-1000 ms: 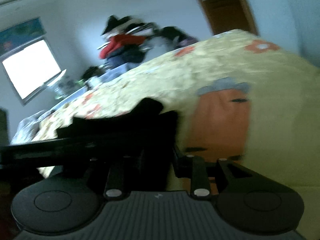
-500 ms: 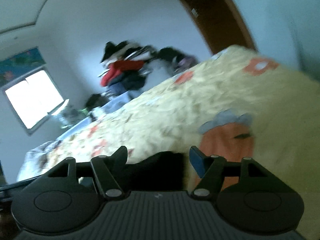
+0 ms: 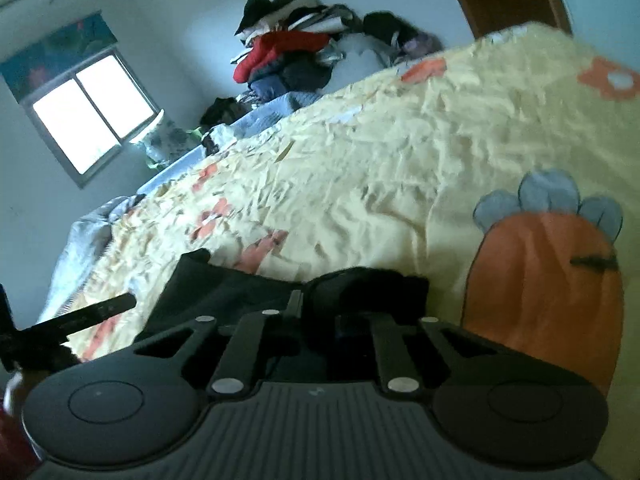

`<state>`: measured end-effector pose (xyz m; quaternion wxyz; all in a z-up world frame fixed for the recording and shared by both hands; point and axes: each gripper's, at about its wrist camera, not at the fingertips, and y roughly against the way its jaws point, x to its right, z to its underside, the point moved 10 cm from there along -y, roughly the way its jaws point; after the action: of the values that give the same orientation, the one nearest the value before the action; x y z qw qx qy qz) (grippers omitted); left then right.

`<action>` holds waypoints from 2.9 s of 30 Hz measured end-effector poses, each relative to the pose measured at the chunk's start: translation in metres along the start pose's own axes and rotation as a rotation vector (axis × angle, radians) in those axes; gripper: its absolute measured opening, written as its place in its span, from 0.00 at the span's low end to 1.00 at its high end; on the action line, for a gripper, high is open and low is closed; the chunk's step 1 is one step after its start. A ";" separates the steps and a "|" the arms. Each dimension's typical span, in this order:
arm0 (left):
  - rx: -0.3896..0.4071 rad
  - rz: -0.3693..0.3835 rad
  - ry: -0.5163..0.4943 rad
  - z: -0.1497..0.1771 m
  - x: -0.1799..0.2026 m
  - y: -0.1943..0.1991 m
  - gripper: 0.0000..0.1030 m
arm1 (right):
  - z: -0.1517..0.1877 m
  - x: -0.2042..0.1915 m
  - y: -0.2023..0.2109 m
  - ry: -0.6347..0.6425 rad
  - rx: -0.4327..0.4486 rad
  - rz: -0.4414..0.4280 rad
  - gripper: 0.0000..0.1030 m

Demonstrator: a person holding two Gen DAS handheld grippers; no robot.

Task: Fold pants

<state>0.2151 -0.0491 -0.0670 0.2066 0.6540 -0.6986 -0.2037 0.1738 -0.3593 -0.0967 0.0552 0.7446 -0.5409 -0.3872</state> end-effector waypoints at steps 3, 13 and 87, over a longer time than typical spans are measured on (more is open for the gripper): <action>-0.004 0.014 -0.012 0.006 0.002 0.002 0.90 | -0.008 -0.004 0.008 0.058 0.051 0.058 0.11; 0.014 0.042 -0.086 0.010 0.016 0.005 0.91 | -0.008 0.014 0.023 0.044 0.096 0.221 0.23; 0.041 0.439 0.066 -0.031 -0.018 -0.002 0.16 | -0.016 -0.122 -0.039 0.140 -0.058 -0.253 0.28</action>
<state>0.2346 -0.0316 -0.0428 0.2556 0.4968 -0.8209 -0.1182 0.2000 -0.2456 -0.0423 0.0651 0.8300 -0.4264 -0.3536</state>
